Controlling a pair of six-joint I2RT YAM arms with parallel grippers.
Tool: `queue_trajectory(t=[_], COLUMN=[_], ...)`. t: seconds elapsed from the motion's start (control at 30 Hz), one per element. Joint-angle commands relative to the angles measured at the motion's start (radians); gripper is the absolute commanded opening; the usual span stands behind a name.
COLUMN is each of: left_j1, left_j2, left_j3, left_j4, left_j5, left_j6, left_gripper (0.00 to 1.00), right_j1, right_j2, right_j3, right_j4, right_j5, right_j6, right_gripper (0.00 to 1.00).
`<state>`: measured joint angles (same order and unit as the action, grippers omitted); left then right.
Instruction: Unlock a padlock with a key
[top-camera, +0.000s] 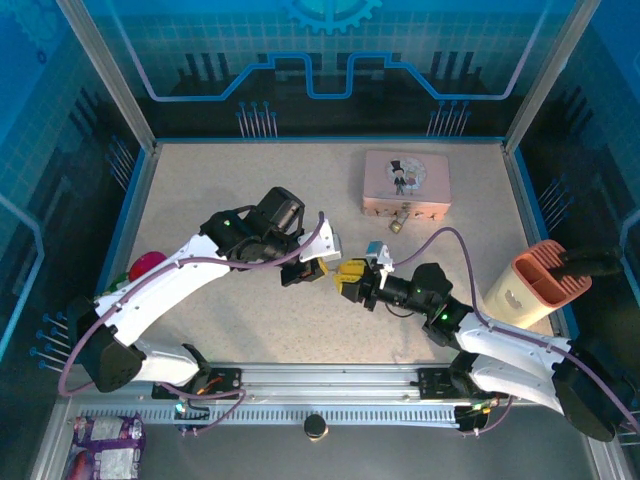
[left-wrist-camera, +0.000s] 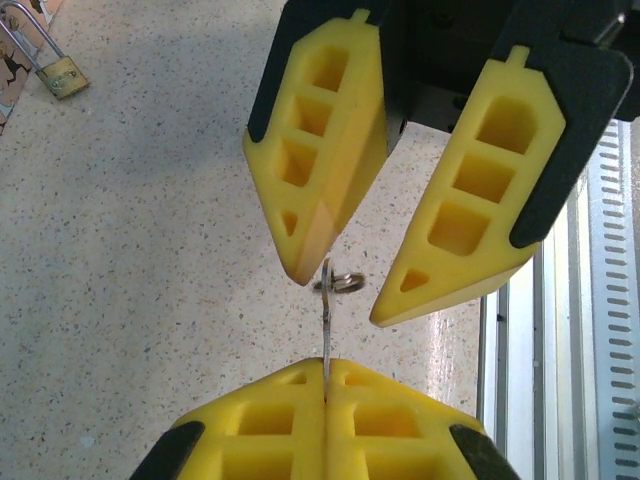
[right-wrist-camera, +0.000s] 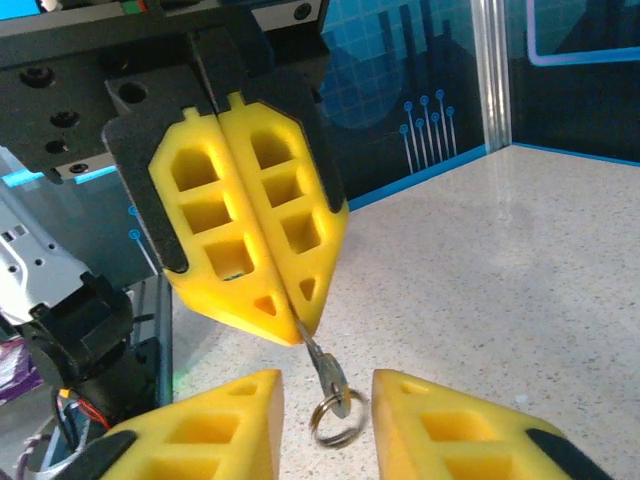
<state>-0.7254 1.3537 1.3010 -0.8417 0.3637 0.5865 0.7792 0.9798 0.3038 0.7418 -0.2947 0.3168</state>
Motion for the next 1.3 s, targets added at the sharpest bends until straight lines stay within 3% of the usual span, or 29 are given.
queue_trajectory(t=[0.0, 0.9, 1.13, 1.23, 1.27], left_j1=[-0.01, -0.02, -0.016, 0.003, 0.011], left_j2=[-0.007, -0.033, -0.072, -0.13, -0.148], left_j3=[0.019, -0.005, -0.041, -0.098, -0.125], left_j4=[-0.028, 0.031, 0.138, 0.268, 0.34], left_j5=[0.032, -0.006, -0.051, -0.079, -0.108], left_j6=[0.032, 0.015, -0.046, -0.107, -0.153], left_gripper=[0.0, 0.0, 0.16, 0.19, 0.25], right_j1=[0.009, 0.012, 0.011, 0.012, 0.012], right_j2=[-0.002, -0.058, -0.112, -0.164, -0.186], right_j3=[0.041, 0.052, 0.057, 0.07, 0.077], right_j4=[0.001, -0.098, -0.156, -0.249, -0.296], right_j5=[-0.027, 0.005, 0.086, 0.188, 0.243], right_j6=[-0.021, -0.03, -0.014, -0.004, 0.002], right_gripper=[0.26, 0.0, 0.0, 0.0, 0.0])
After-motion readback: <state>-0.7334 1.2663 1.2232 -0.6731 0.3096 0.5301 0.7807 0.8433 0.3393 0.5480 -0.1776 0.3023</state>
